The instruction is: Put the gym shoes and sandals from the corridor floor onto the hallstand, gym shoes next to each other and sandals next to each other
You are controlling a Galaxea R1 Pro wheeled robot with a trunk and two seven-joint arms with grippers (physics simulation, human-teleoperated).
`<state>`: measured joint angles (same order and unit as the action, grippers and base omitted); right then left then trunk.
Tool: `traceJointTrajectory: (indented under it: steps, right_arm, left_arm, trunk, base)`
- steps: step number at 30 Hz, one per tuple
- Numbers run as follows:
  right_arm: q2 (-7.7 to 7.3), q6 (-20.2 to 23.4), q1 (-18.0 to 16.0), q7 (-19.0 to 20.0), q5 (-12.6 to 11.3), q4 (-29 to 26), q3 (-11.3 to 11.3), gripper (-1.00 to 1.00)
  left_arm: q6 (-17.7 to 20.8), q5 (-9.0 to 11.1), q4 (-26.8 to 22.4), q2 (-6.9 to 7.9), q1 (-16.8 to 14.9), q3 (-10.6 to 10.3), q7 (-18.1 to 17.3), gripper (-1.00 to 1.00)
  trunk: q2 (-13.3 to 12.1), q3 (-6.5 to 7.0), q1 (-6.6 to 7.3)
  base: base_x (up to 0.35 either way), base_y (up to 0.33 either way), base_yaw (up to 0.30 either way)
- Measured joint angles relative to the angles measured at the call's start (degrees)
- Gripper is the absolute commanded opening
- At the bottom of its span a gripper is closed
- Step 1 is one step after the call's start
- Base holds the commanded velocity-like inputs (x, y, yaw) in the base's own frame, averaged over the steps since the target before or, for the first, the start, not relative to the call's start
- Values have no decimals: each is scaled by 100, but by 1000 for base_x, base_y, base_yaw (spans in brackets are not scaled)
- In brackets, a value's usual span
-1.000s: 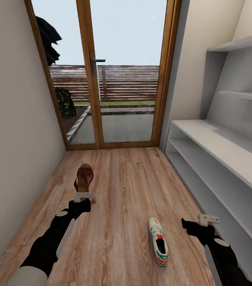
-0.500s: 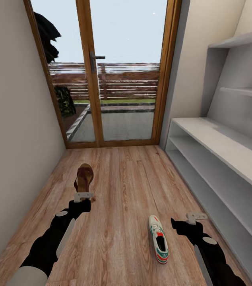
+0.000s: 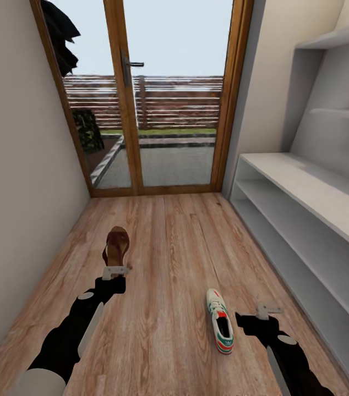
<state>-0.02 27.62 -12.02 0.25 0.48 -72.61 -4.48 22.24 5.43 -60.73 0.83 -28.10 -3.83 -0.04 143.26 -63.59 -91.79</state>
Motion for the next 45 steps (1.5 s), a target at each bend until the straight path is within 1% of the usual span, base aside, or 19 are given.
traceJointTrajectory:
  steps: [1,2,3,4,6,9,11,25,30,36,38,40,41,42,43,45]
  right_arm:
    - [-2,-125,1,1,4,341,-6,100]
    - [-3,-211,0,2,7,547,-8,100]
    - [-5,-396,0,2,11,867,-11,100]
    - [-5,-501,-1,2,14,1004,-12,100]
    - [-7,-949,-1,0,17,1347,-14,100]
    - [-12,-1166,-1,3,14,1475,-15,100]
    - [-9,-1230,-2,3,15,1514,-15,100]
    - [1,-1275,-2,7,25,1528,2,100]
    - [0,-1289,-2,15,24,1516,7,100]
    - [-1,-1297,-2,15,24,1525,-5,100]
    - [0,-1386,-2,15,24,1527,-6,100]
    - [1,-1652,-2,15,24,1534,-6,100]
    - [1,-1889,-2,15,21,1541,-6,100]
    - [1,-2228,-2,15,19,1556,-6,100]
    - [0,-2389,-2,14,18,1564,-6,100]
    - [-4,-2523,-2,14,17,1565,-6,100]
  left_arm:
    - [-1,0,-2,0,-2,2,0,-100]
    - [-5,1,-4,0,-3,3,0,-100]
    - [-24,1,-9,-2,-5,4,0,-100]
    - [-44,2,-13,-6,-6,4,0,-100]
    - [-250,8,-67,-42,-8,3,2,-100]
    - [-437,8,-173,-63,-9,-4,6,-100]
    - [-497,11,-211,-78,-9,-19,7,-100]
    - [-538,-8,-361,-100,-9,-31,8,-100]
    - [-539,-8,-370,-100,-10,-32,7,-100]
    - [-539,-9,-370,-100,-11,-32,8,-100]
    - [-542,-9,-370,-100,-10,-32,8,-100]
    - [-542,-9,-370,-102,-10,-34,7,-100]
    - [-541,-8,-370,-105,-10,-36,7,-100]
    - [-541,-7,-370,-107,-10,-52,7,-100]
    - [-540,-6,-370,-108,-10,-79,7,-100]
    - [-541,-4,-370,-109,-10,-139,7,-100]
  trunk:
    - [1,-32,-3]
    - [3,-63,-5]
    - [4,-95,-8]
    - [6,-126,-10]
    - [8,-188,-15]
    - [12,-283,-23]
    - [15,-345,-28]
    - [34,-785,-64]
    - [34,-829,-64]
    - [35,-839,-64]
    - [35,-840,-64]
    - [35,-840,-64]
    - [35,-840,-64]
    - [35,-840,-64]
    - [35,-840,-64]
    - [35,-840,-64]
  base:
    - [0,0,58]
    - [0,0,66]
    - [0,0,69]
    - [0,0,73]
    - [0,0,76]
    - [0,0,79]
    - [0,0,82]
    - [0,0,90]
    - [0,0,73]
    - [0,0,10]
    - [0,0,2]
    - [0,0,1]
    - [0,0,0]
    - [0,0,0]
    - [0,0,0]
    - [0,0,0]
